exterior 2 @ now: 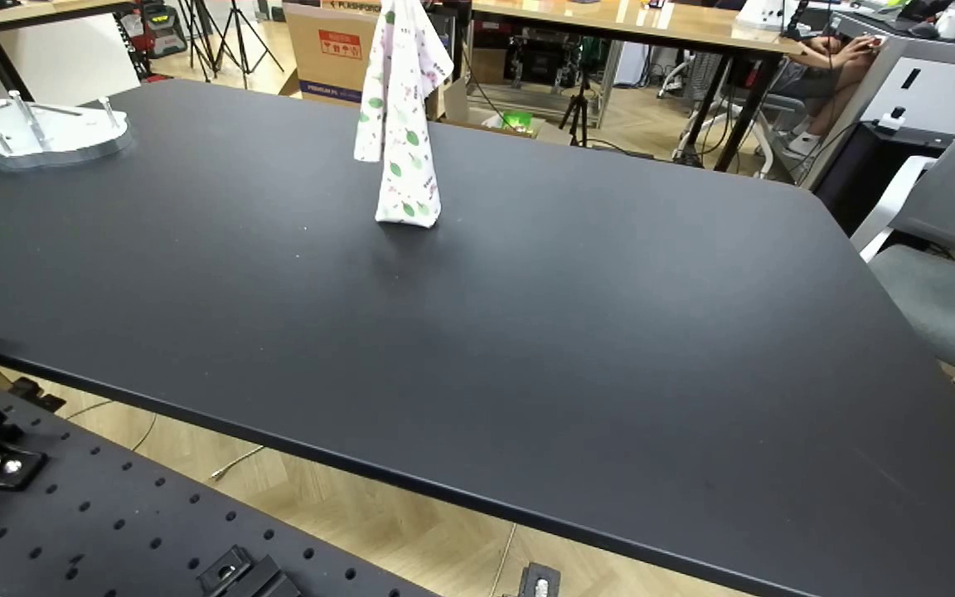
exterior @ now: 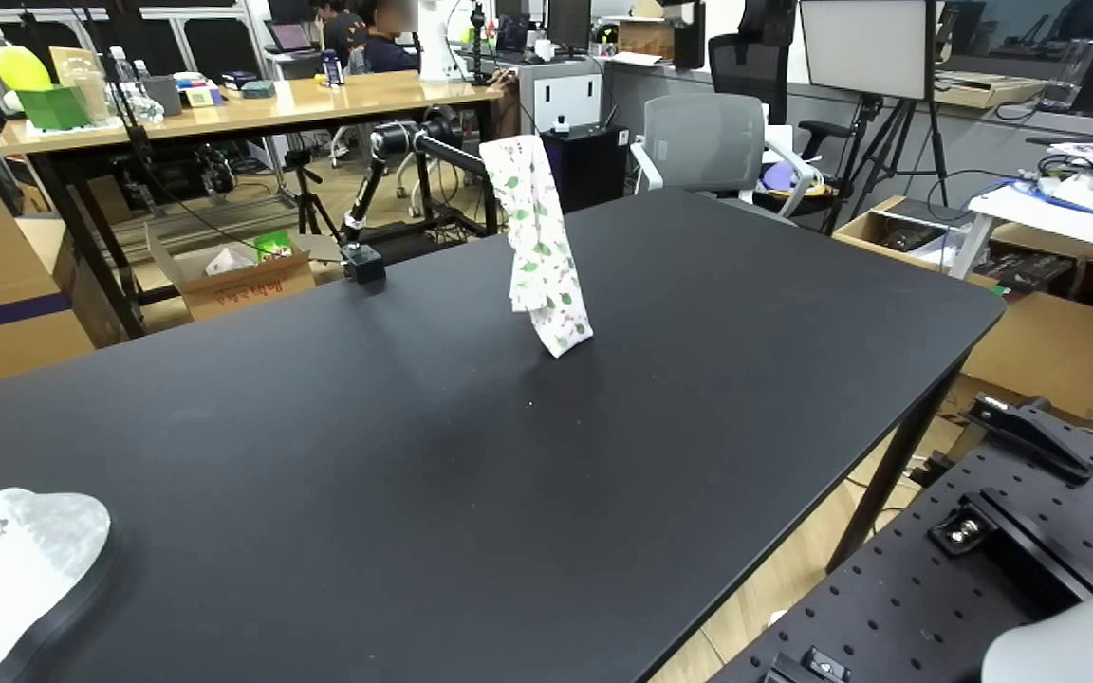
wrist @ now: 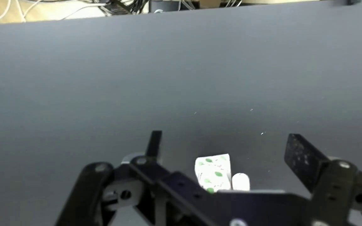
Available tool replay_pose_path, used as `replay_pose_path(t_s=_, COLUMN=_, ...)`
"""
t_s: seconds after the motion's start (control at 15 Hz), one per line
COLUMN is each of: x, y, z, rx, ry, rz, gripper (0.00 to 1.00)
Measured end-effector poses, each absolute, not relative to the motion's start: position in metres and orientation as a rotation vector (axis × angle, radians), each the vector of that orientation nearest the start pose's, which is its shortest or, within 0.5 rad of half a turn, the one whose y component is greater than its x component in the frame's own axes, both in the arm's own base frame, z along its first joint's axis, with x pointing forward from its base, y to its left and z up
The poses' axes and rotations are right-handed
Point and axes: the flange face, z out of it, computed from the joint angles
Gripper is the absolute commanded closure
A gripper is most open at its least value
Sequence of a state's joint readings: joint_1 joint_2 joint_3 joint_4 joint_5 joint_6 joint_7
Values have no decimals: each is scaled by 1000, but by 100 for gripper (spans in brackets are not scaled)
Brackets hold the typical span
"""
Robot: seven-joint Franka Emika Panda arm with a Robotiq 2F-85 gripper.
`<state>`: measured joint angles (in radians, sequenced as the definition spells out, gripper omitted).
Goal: Unhang the white cloth from the black stand
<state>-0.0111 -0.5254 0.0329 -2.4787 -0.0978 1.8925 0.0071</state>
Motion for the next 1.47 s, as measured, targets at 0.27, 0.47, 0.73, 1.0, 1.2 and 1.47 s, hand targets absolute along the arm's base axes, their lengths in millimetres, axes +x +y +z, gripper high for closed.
replay_pose_path(t_s=0.27, x=418, y=-19, z=461, rx=-3319, ry=-87, rz=-99, gripper=0)
replay_pose_path(t_s=0.47, x=447, y=-18, z=459, rx=-3299, ry=-97, rz=-210, gripper=0)
replay_pose_path(t_s=0.73, x=481, y=-11, z=452, rx=-3274, ry=-124, rz=-306, gripper=0)
replay_pose_path(t_s=1.0, x=501, y=1, z=437, rx=-3235, ry=-169, rz=-293, gripper=0)
replay_pose_path(t_s=1.2, x=504, y=2, z=436, rx=-3234, ry=-175, rz=-289, gripper=0)
replay_pose_path(t_s=1.47, x=504, y=5, z=425, rx=-3260, ry=-222, rz=-254, gripper=0)
